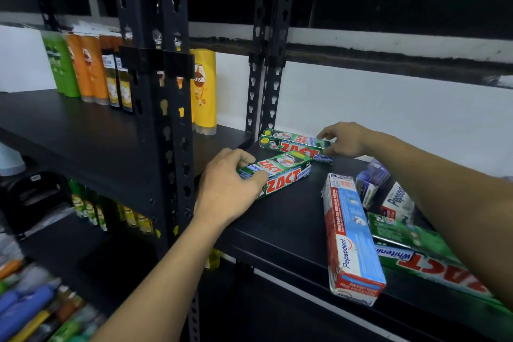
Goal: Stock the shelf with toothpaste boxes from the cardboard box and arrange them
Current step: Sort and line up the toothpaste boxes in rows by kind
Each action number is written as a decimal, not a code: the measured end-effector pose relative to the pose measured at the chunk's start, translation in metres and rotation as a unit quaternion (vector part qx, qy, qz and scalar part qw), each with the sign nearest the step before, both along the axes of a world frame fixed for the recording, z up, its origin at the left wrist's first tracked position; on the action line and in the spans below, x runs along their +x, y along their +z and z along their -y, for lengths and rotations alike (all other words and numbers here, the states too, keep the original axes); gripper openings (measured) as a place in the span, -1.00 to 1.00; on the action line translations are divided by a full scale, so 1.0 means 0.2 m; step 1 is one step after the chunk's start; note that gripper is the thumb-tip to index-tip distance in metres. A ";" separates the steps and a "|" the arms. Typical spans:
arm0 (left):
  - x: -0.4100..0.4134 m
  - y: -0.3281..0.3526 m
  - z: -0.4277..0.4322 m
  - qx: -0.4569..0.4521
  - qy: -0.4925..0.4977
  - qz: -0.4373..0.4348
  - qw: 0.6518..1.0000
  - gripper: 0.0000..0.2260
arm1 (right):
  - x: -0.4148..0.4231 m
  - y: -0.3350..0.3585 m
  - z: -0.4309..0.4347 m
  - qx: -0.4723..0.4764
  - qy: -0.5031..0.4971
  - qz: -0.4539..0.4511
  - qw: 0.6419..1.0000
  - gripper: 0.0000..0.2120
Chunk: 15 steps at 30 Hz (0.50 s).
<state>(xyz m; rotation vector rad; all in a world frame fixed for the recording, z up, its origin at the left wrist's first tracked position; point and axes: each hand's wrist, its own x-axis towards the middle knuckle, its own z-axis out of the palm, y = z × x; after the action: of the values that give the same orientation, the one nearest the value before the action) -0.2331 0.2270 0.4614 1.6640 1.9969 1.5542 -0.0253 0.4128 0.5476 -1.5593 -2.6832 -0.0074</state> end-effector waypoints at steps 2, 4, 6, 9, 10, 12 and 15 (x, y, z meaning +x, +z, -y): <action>0.00 0.00 0.00 0.011 -0.004 0.009 1.000 -0.74 | 0.01 -0.03 -0.04 -0.022 -0.004 -0.003 1.000 -0.50; 0.00 0.00 0.00 0.016 -0.013 0.010 1.000 -0.75 | 0.03 -0.05 -0.06 -0.025 -0.005 -0.024 0.999 -0.53; 0.00 0.00 -0.01 0.014 -0.022 0.006 1.000 -0.74 | 0.05 -0.06 -0.07 -0.027 -0.007 -0.048 0.998 -0.52; 0.00 0.00 -0.01 0.010 -0.029 0.004 1.000 -0.74 | 0.08 -0.01 -0.05 -0.055 -0.004 -0.145 0.988 -0.51; 0.00 0.00 -0.01 0.010 -0.031 0.005 0.999 -0.74 | 0.10 0.01 -0.03 -0.070 -0.001 -0.192 0.979 -0.53; -0.01 0.00 -0.01 0.012 -0.034 0.007 0.999 -0.74 | 0.14 0.05 0.01 -0.113 -0.004 -0.280 0.953 -0.57; 0.00 0.00 -0.01 0.016 -0.034 0.008 0.999 -0.75 | 0.19 0.10 0.10 -0.113 -0.031 -0.331 0.936 -0.62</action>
<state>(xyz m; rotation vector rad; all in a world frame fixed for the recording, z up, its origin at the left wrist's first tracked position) -0.2340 0.2292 0.4607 1.7085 1.8959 1.5789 0.0131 0.3920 0.5670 -1.3625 -2.1483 0.7115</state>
